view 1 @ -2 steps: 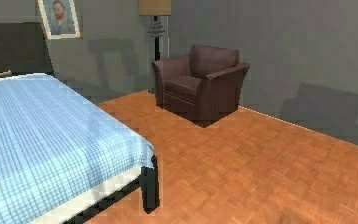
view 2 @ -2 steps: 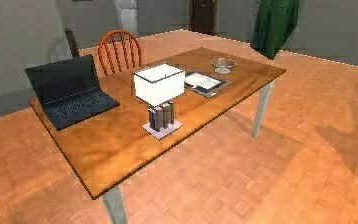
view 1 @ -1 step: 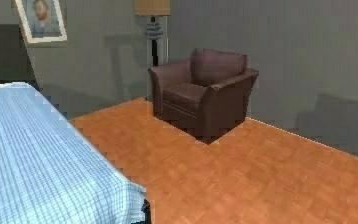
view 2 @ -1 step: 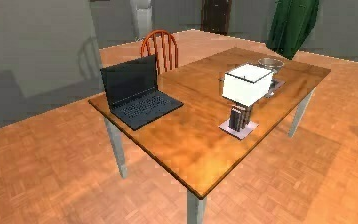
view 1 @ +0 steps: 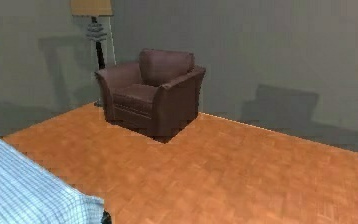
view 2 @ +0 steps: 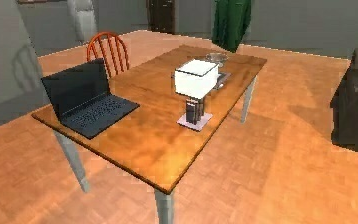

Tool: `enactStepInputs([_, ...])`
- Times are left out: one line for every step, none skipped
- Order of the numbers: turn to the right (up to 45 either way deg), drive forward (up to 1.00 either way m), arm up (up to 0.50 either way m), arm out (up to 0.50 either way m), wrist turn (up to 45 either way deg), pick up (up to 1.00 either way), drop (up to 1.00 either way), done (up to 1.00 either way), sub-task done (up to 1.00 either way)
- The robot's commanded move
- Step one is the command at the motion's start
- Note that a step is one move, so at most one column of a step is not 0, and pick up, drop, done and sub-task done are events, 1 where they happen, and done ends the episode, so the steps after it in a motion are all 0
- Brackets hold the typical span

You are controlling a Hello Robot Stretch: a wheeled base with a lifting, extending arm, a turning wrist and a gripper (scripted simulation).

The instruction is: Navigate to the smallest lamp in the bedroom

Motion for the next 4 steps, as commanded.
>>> enactStepInputs([0.0,0.50,0.00,0.00,0.0,0.00,0.00,0.00,0.00])
enactStepInputs([24.0,0.00,0.00,0.00,0.0,0.00,0.00,0.00,0.00])
enactStepInputs([0.0,0.05,0.00,0.00,0.0,0.00,0.00,0.00,0.00])
enactStepInputs([-21.0,0.00,0.00,0.00,0.0,0.00,0.00,0.00,0.00])
